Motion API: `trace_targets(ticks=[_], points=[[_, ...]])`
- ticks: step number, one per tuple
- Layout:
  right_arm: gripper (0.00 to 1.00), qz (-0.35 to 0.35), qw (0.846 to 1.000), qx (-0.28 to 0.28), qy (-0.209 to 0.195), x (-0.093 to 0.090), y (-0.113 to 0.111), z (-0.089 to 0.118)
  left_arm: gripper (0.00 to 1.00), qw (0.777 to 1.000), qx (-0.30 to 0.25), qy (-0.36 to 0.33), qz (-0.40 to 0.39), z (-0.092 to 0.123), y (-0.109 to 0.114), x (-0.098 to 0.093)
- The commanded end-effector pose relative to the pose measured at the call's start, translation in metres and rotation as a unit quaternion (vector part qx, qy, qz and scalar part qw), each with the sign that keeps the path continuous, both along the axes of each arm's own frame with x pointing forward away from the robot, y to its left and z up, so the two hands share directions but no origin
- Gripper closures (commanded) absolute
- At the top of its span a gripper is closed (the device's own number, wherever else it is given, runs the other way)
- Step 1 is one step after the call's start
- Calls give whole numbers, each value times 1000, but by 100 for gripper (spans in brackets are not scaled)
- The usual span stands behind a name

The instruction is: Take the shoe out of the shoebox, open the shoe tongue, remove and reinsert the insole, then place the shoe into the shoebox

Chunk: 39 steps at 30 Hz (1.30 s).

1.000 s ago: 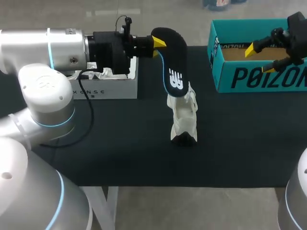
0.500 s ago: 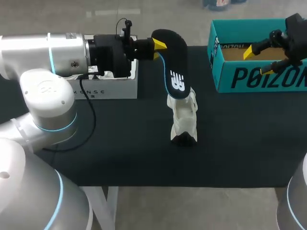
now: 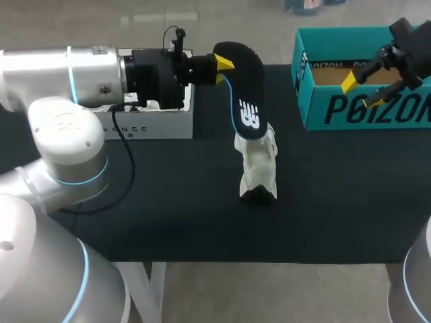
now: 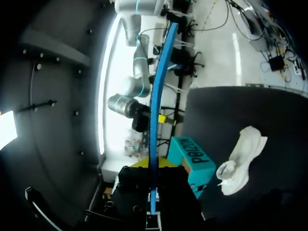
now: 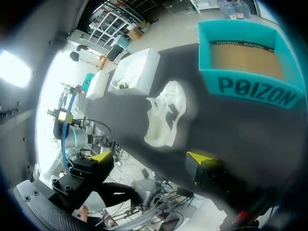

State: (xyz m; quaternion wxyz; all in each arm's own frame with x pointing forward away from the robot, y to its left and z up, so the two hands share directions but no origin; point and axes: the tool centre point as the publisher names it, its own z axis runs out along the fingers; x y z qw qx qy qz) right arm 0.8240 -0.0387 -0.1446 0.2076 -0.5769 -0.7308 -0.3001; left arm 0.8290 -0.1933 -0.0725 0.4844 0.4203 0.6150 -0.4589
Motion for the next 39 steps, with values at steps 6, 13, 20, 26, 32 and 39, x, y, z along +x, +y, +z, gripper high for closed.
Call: trace_targets(ticks=[6,13,20,26,32,39], points=[[0,5,1000,-2,6,4,0,0,100,984,80,160,-8,-12,-5,-25],[0,5,1000,-2,6,4,0,0,100,982,85,169,-17,-12,-4,-27],[0,5,1000,-2,6,4,0,0,100,982,85,169,-17,-12,-4,-27],[0,5,1000,-2,6,4,0,0,100,970,85,224,-43,-40,-19,-21],[0,5,1000,-2,6,4,0,0,100,948,100,264,-147,-69,-27,-33],[0,5,1000,-2,6,4,0,0,100,948,100,264,-147,-69,-27,-33]])
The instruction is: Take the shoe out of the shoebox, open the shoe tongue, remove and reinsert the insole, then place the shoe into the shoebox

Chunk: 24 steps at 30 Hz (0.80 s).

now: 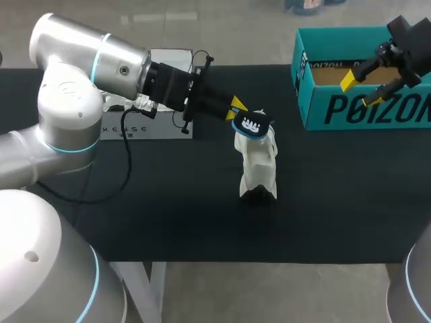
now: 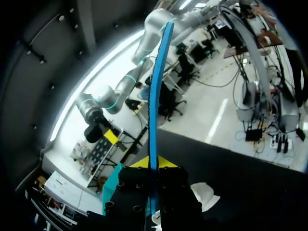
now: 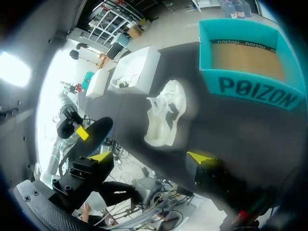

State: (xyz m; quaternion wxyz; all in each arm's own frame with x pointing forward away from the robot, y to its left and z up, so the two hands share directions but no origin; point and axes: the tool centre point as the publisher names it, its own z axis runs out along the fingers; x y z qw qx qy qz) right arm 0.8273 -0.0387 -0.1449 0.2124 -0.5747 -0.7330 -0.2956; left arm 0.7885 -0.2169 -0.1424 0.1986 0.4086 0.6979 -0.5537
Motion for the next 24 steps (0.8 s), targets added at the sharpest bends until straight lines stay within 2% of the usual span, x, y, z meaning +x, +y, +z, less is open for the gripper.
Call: trace_targets(ticks=[1,8,10,13,17,24], points=[[0,0,1000,-1,1,0,0,0,100,1000,4,4,-13,1,-3,7],[0,0,1000,-1,1,0,0,0,100,1000,4,4,-13,1,-3,7],[0,0,1000,-1,1,0,0,0,100,999,10,-30,7,-15,-12,8],[0,0,1000,-1,1,0,0,0,100,1000,-2,-30,-5,-33,-20,12],[0,0,1000,-1,1,0,0,0,100,999,10,-45,-2,-52,-30,16],[0,0,1000,-1,1,0,0,0,100,999,41,-13,-32,-77,-44,10]])
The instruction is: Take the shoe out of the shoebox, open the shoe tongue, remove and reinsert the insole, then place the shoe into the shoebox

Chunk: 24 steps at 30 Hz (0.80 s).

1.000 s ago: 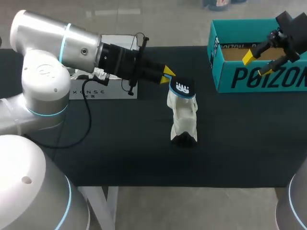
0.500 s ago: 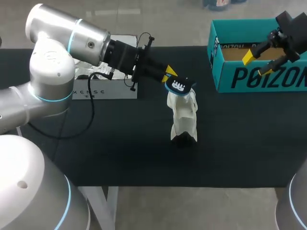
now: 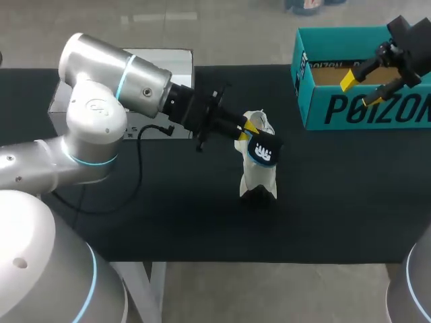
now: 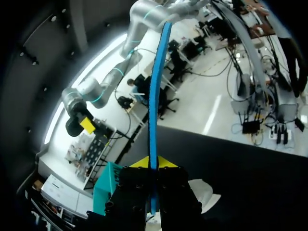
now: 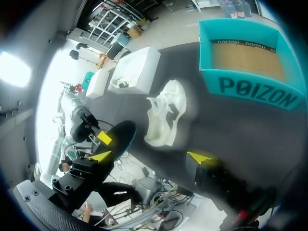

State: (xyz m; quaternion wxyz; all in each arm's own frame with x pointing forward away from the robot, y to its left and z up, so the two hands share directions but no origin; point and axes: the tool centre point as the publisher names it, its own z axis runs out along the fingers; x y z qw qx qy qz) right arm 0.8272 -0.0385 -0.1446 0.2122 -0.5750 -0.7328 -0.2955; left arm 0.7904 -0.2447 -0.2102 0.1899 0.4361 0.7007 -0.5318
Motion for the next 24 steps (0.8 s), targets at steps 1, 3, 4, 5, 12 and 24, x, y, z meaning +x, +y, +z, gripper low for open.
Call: trace_targets(ticks=[1,3,4,5,12,24], points=[[0,0,1000,-1,1,1,0,0,100,1000,17,4,-15,-13,-19,7],[0,0,1000,-1,1,1,0,0,100,1000,27,2,-15,-19,-22,5],[0,0,1000,-1,1,1,0,0,100,999,33,-2,-13,-21,-23,4],[0,0,1000,-1,1,1,0,0,100,999,38,3,-15,-24,-23,4],[0,0,1000,-1,1,1,0,0,100,998,47,28,-11,-47,-24,9],[0,0,1000,-1,1,1,0,0,100,997,67,37,-12,-87,-23,8]])
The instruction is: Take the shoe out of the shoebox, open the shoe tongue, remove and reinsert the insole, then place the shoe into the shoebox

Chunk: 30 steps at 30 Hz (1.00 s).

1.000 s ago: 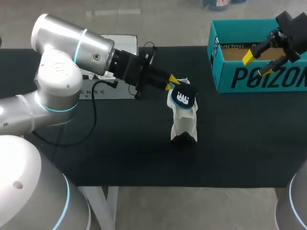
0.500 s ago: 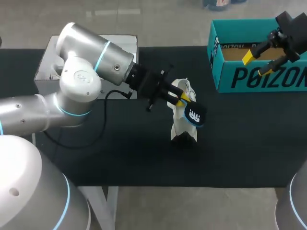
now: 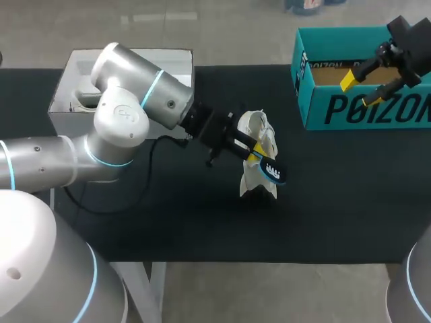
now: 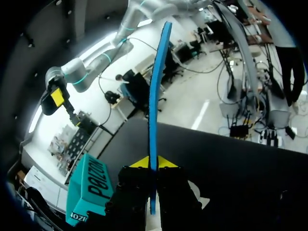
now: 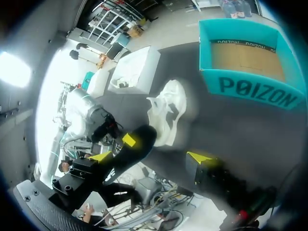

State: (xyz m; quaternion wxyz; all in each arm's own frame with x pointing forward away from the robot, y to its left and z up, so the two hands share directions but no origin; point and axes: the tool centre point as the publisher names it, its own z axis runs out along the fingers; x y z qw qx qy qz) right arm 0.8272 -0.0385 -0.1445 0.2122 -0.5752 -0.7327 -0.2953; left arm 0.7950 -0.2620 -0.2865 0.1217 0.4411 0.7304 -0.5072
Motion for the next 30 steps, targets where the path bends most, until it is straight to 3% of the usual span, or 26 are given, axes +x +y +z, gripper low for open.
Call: trace_targets(ticks=[1,18,30], points=[[0,0,1000,-1,1,1,0,0,100,1000,6,-4,17,-11,-6,4],[0,0,1000,-1,1,1,0,0,100,1000,6,-4,17,-11,-6,4],[0,0,1000,-1,1,1,0,0,100,998,18,-47,26,-27,2,18]])
